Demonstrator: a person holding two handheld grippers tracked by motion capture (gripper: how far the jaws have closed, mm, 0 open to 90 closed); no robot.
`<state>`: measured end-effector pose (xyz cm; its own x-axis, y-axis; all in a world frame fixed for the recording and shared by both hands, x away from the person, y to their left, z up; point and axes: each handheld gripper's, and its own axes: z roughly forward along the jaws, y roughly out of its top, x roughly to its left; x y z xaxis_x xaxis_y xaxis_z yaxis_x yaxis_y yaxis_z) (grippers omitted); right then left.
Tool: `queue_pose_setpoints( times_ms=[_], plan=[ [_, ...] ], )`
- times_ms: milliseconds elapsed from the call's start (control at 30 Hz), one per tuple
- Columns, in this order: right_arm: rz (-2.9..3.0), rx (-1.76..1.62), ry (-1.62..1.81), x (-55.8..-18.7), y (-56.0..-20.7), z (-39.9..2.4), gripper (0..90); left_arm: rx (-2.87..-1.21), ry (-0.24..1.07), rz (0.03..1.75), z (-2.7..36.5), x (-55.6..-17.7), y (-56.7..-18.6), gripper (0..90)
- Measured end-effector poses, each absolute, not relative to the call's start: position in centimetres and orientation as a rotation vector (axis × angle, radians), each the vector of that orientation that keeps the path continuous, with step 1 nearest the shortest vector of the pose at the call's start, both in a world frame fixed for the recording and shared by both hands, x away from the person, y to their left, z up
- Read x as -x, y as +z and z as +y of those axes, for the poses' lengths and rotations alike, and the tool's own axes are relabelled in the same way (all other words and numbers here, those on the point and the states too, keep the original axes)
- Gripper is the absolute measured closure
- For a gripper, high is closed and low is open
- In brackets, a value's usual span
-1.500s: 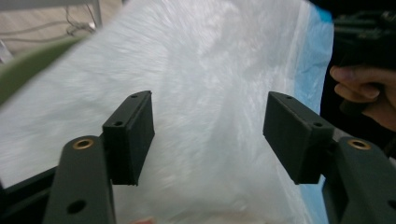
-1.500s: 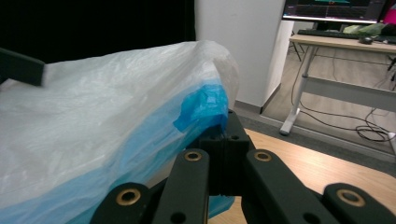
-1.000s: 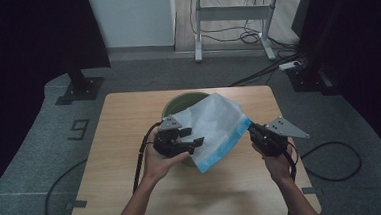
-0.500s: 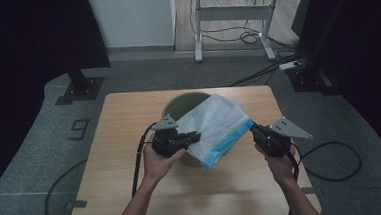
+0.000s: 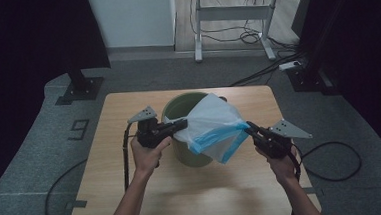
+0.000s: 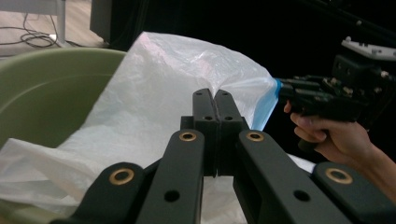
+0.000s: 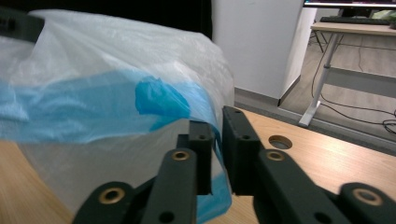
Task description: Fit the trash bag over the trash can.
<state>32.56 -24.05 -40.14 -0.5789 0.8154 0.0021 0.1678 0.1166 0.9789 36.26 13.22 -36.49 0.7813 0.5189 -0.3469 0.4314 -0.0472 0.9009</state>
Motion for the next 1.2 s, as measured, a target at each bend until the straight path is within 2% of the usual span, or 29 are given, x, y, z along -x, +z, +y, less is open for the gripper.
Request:
queue_pose_setpoints(
  times_ms=[67, 200, 533, 767, 933, 1067, 1200],
  plan=[
    [1.840, -0.940, 1.503, -32.4, -40.2, -24.1, 68.4, -1.661, 0.091, 0.779, 13.5, -36.4, -36.5, 89.5],
    [1.816, -0.936, 1.516, -31.3, -40.2, -24.5, 59.6, -1.639, 0.100, 0.810, 13.8, -36.7, -36.7, 89.6],
    [1.882, -0.879, 1.572, -28.9, -41.0, -23.4, 59.2, -1.627, 0.092, 0.819, 13.2, -36.7, -36.7, 89.6],
    [1.876, -0.900, 1.627, -30.6, -40.9, -22.4, 59.4, -1.635, 0.090, 0.813, 13.1, -36.7, -36.7, 89.5],
    [1.861, -0.895, 1.662, -31.8, -40.6, -21.5, 67.5, -1.638, 0.097, 0.816, 13.2, -36.6, -36.7, 89.6],
    [1.845, -0.890, 1.656, -31.9, -40.6, -21.1, 87.2, -1.631, 0.093, 0.816, 13.2, -36.6, -36.9, 89.6],
    [1.849, -0.891, 1.644, -31.7, -40.7, -21.2, 88.6, -1.616, 0.099, 0.819, 13.3, -36.5, -37.0, 89.5]
  ],
)
